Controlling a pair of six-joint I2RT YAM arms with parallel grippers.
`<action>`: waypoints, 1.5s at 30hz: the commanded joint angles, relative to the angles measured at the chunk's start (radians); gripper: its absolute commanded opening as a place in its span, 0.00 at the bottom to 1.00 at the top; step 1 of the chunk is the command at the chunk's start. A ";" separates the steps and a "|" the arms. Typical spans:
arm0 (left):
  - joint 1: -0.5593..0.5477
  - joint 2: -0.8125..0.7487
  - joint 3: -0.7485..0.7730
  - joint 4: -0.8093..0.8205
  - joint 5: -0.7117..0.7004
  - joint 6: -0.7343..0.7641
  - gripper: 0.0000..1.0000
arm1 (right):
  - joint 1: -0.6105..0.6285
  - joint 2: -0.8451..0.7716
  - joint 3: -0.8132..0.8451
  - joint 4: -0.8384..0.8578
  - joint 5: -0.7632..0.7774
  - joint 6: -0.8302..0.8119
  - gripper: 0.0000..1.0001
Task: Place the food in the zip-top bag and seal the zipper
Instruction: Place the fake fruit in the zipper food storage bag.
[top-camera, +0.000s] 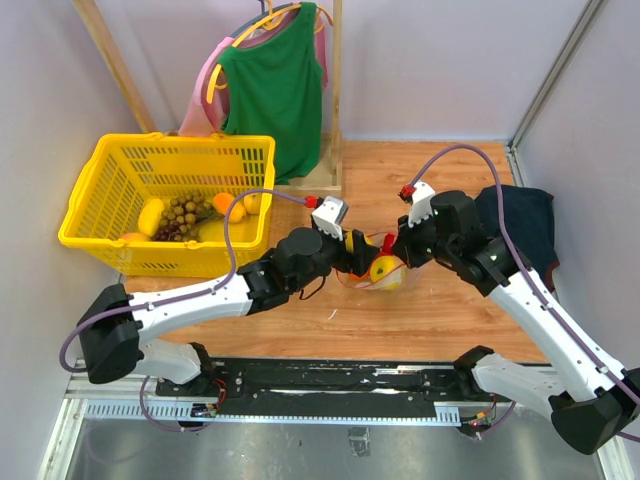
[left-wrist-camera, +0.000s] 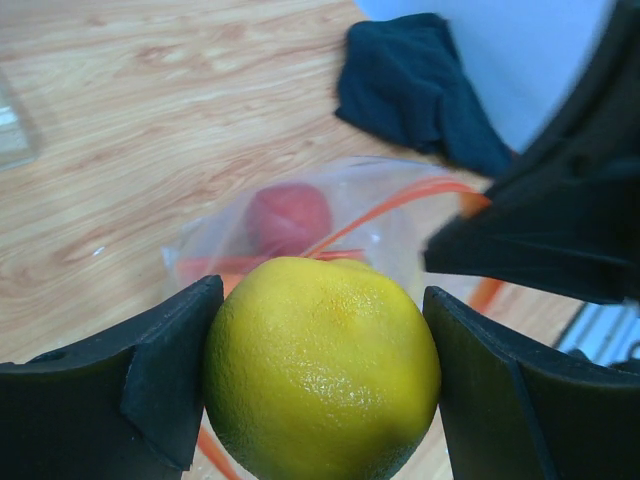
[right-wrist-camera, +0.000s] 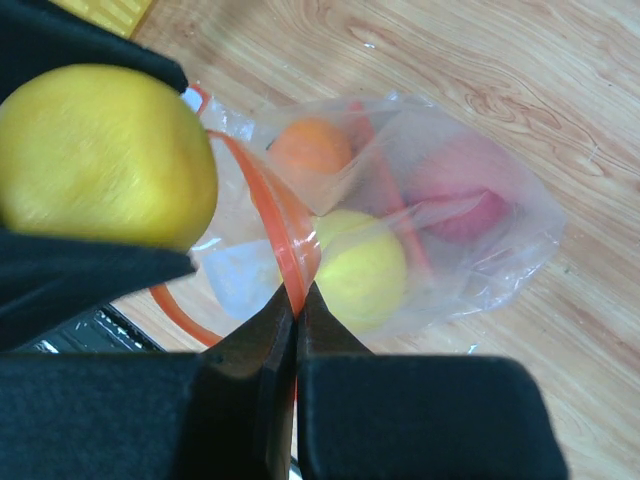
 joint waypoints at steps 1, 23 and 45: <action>-0.040 -0.052 -0.015 0.078 0.073 0.033 0.39 | -0.013 -0.018 -0.009 0.052 -0.041 0.030 0.01; -0.047 0.142 0.069 0.009 -0.059 -0.032 0.35 | -0.013 -0.008 -0.013 0.049 -0.100 0.029 0.01; -0.046 0.292 0.093 0.197 -0.166 -0.156 0.57 | -0.012 -0.018 -0.034 0.082 -0.155 0.048 0.01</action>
